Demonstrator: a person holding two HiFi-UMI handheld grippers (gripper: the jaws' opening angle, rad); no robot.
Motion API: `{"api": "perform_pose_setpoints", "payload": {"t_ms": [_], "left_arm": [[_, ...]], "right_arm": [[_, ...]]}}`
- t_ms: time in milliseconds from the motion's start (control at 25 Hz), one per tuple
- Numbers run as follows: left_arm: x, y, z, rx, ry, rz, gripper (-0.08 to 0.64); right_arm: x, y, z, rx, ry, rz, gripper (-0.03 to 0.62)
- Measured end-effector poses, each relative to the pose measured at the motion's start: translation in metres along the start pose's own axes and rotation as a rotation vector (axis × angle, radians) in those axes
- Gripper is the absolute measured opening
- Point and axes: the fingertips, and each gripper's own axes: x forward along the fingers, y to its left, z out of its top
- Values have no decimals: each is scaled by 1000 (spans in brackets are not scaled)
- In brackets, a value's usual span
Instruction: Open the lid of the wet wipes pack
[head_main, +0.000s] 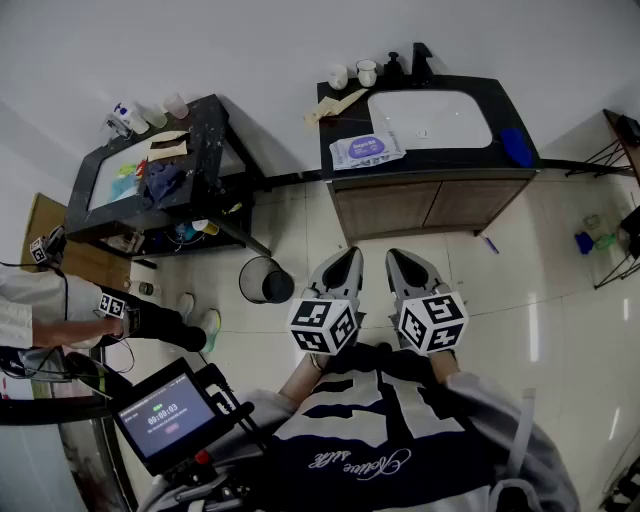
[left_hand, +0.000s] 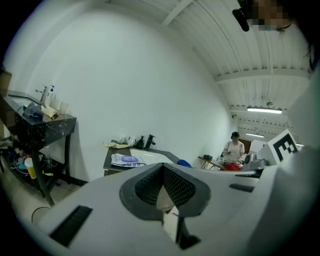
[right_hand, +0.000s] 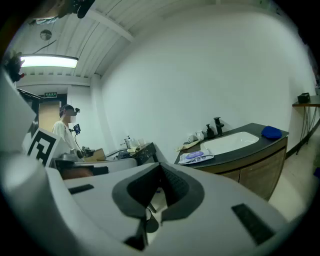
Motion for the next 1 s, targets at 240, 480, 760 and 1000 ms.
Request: {"api": "perform_pose_setpoints", "payload": {"t_ms": [240, 480, 760, 1000], "left_arm": [[8, -10, 2, -8, 22, 2, -2], [11, -8, 5, -24, 30, 26, -2], [35, -4, -10, -26, 48, 32, -2], [93, 29, -5, -19, 57, 24, -2]], "right_arm": [[2, -11, 6, 7, 23, 8, 0], [3, -21, 8, 25, 35, 13, 0], [10, -48, 0, 34, 34, 7, 0], [53, -83, 9, 43, 17, -10, 0]]}}
